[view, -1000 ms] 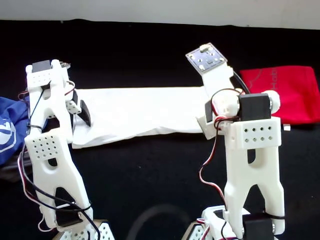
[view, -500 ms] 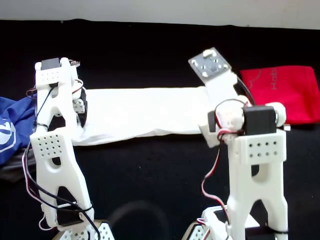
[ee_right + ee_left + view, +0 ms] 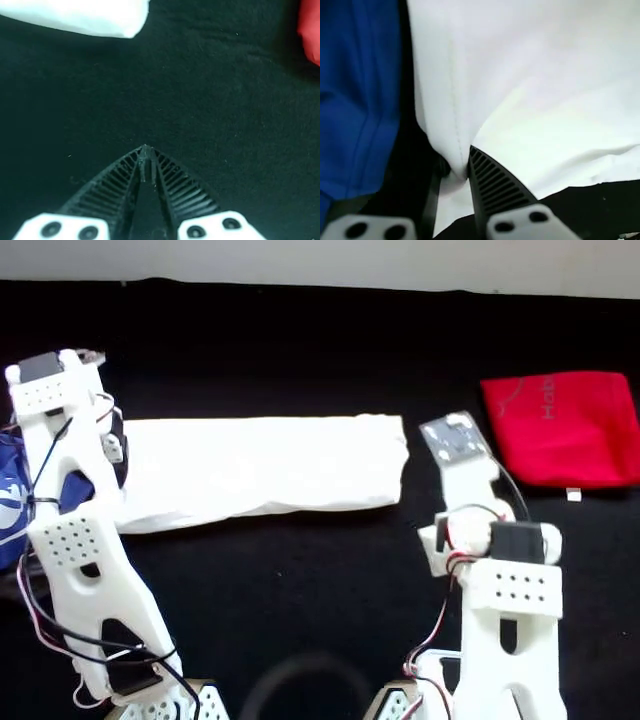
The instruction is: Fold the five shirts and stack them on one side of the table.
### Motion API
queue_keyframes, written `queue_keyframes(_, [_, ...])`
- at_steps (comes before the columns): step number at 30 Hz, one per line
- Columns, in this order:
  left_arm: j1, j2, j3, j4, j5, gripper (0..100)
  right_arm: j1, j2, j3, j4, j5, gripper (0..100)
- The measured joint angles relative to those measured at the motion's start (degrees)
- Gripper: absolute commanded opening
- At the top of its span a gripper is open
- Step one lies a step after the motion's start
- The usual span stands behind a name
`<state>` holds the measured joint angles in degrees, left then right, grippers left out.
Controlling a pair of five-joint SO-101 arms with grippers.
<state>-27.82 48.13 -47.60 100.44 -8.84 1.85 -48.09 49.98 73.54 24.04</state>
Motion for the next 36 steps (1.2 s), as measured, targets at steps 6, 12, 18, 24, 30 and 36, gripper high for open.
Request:
queue_keyframes(6, [7.56, -15.03, 8.88, 0.00, 0.00, 1, 7.74, -5.45, 17.67, -12.40, 0.00, 0.6])
queue_keyframes(12, [21.27, -24.62, 10.11, 0.09, 0.00, 1, 13.45, -19.34, 29.98, -12.84, 0.00, 0.6])
queue_keyframes(18, [37.36, -25.41, 10.11, -0.35, 0.00, 1, 16.00, -39.03, 43.60, -12.84, 0.00, 0.6])
queue_keyframes(24, [46.24, -23.38, 10.11, -9.58, 0.00, 1, 16.44, -54.95, 45.10, -9.93, 0.00, 0.6])
queue_keyframes(30, [52.66, -18.99, 10.20, -17.49, 0.00, 1, 16.70, -53.98, 45.10, -10.29, 0.00, 0.6])
queue_keyframes(36, [57.05, -14.77, 10.20, -22.42, 0.00, 1, 16.70, -52.84, 45.10, -10.73, 0.00, 0.6])
